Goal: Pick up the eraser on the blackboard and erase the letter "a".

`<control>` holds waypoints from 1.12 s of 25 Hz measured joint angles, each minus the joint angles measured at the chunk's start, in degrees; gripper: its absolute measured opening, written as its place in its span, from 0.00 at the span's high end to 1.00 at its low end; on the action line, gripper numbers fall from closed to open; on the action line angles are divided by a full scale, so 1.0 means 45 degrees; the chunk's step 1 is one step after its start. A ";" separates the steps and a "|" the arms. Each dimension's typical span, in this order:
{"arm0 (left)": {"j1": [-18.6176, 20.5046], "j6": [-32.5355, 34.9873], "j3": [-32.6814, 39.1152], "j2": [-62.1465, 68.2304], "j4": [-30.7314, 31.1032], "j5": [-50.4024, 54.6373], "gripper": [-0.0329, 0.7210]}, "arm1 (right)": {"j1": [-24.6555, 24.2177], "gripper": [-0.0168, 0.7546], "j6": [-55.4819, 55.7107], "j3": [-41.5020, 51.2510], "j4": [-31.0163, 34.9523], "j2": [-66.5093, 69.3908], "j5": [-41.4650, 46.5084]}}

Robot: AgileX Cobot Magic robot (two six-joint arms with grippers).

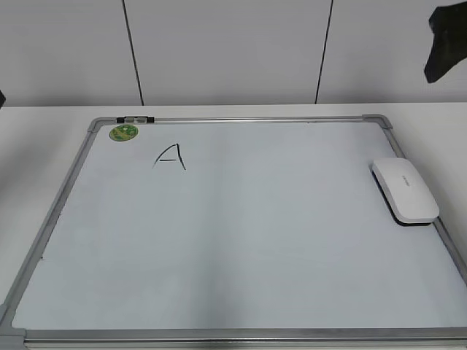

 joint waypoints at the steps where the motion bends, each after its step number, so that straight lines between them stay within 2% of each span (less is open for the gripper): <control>1: 0.0000 0.0000 0.0281 -0.0329 0.0011 0.0020 0.46 | 0.0000 0.21 0.0000 0.0000 0.0000 -0.0334 0.0032; 8: 0.0000 0.0000 0.2017 -0.3207 0.0030 0.0020 0.46 | 0.0000 0.21 0.0000 0.1062 0.0100 -0.3061 0.0139; 20: 0.0000 -0.0476 0.5442 -0.8892 0.0030 0.0229 0.47 | 0.0000 0.21 -0.0025 0.6364 0.0221 -0.8973 0.0212; 28: -0.0824 -0.0818 0.8525 -1.2571 0.0040 0.0356 0.47 | 0.0497 0.21 -0.0025 0.9199 0.0393 -1.2830 0.0291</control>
